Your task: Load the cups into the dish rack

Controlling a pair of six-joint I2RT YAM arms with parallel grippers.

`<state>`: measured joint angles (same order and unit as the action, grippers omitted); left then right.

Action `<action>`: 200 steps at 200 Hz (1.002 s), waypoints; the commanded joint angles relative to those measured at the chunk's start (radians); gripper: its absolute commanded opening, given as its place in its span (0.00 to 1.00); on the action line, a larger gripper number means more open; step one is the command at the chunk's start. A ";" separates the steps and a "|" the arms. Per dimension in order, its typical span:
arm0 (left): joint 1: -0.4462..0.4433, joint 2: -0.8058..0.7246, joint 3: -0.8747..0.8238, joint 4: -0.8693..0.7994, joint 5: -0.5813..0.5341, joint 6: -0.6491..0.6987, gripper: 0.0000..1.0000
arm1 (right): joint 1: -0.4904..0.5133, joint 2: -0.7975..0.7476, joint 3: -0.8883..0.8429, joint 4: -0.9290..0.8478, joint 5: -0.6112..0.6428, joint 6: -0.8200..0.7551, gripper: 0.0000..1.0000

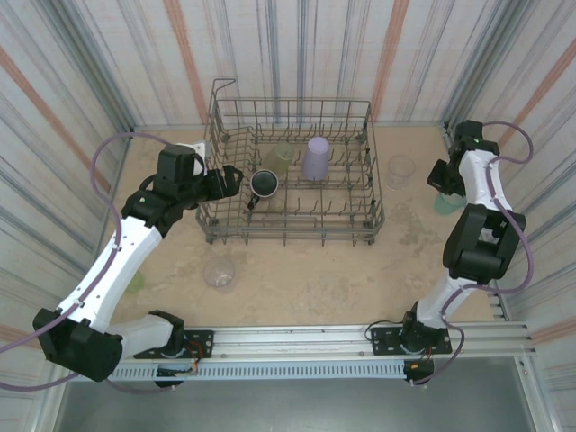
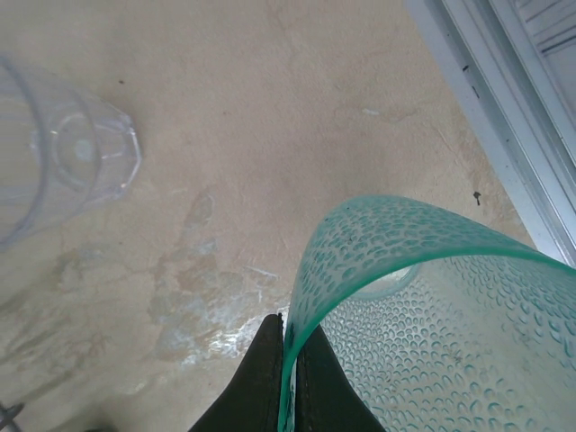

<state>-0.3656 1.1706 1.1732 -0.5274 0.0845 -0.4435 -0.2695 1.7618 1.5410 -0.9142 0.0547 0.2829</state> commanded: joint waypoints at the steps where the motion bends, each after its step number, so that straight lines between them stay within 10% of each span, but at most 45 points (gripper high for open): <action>1: 0.011 0.002 0.010 0.006 -0.002 -0.002 0.99 | -0.002 -0.070 -0.009 -0.017 -0.021 -0.001 0.00; 200: -0.028 0.057 0.135 -0.046 -0.026 -0.018 0.98 | 0.079 -0.353 -0.076 0.095 -0.213 0.113 0.00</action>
<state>-0.3756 1.2201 1.2636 -0.5541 0.0799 -0.4503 -0.2070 1.4414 1.4380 -0.8330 -0.1303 0.3626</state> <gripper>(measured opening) 0.986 0.064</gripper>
